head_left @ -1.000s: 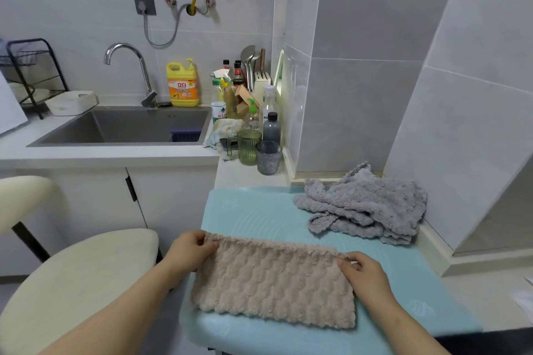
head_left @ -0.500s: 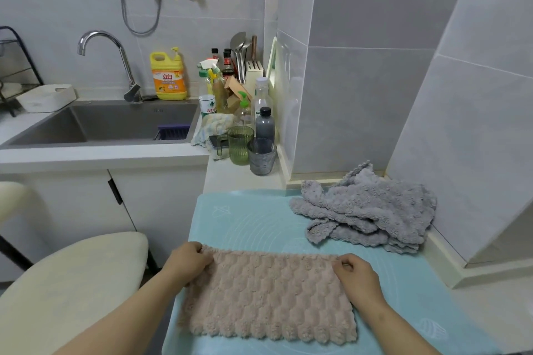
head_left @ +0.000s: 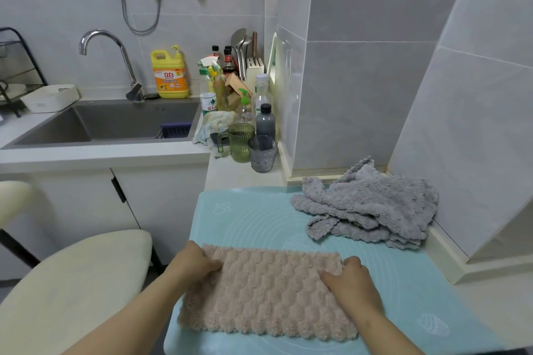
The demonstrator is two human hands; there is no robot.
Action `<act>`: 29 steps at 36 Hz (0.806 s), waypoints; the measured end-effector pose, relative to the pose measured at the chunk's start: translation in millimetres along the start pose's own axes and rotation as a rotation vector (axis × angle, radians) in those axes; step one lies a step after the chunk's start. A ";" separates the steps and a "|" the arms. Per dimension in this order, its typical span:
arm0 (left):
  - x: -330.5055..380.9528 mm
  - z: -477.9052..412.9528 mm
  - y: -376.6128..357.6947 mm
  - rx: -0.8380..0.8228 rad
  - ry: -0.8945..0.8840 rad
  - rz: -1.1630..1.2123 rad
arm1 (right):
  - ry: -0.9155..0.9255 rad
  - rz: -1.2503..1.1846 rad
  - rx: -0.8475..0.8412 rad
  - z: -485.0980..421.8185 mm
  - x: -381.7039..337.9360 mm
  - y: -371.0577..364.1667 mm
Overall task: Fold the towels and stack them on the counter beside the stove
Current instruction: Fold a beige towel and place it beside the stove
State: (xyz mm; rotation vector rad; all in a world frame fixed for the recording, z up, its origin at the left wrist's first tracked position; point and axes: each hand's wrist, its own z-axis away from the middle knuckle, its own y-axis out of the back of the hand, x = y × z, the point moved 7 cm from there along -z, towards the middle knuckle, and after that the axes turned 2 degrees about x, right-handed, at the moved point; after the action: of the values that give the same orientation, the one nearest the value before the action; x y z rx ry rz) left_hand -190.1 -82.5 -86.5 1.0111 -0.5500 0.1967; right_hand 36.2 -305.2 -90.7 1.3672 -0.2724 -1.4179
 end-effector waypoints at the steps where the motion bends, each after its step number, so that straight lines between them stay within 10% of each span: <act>1: 0.0 1.2 -0.7 -0.012 0.007 -0.010 | 0.004 -0.006 -0.021 0.6 0.2 -0.6; 7: 11.9 8.0 2.5 0.084 -0.120 -0.100 | 0.123 -0.123 0.012 1.8 -5.2 6.5; 18: 33.9 9.1 -14.5 -0.087 -0.034 0.487 | 0.057 -0.345 0.083 -14.9 -6.1 48.4; 29: 33.3 24.9 -26.8 -0.319 -0.250 0.223 | 0.007 -0.360 -0.128 -3.1 13.6 28.9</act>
State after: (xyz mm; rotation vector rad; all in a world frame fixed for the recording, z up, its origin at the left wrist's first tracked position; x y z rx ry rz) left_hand -159.7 -120.8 -79.0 0.6657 -0.8938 0.1739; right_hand 57.2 -325.2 -77.2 1.3596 0.0742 -1.6939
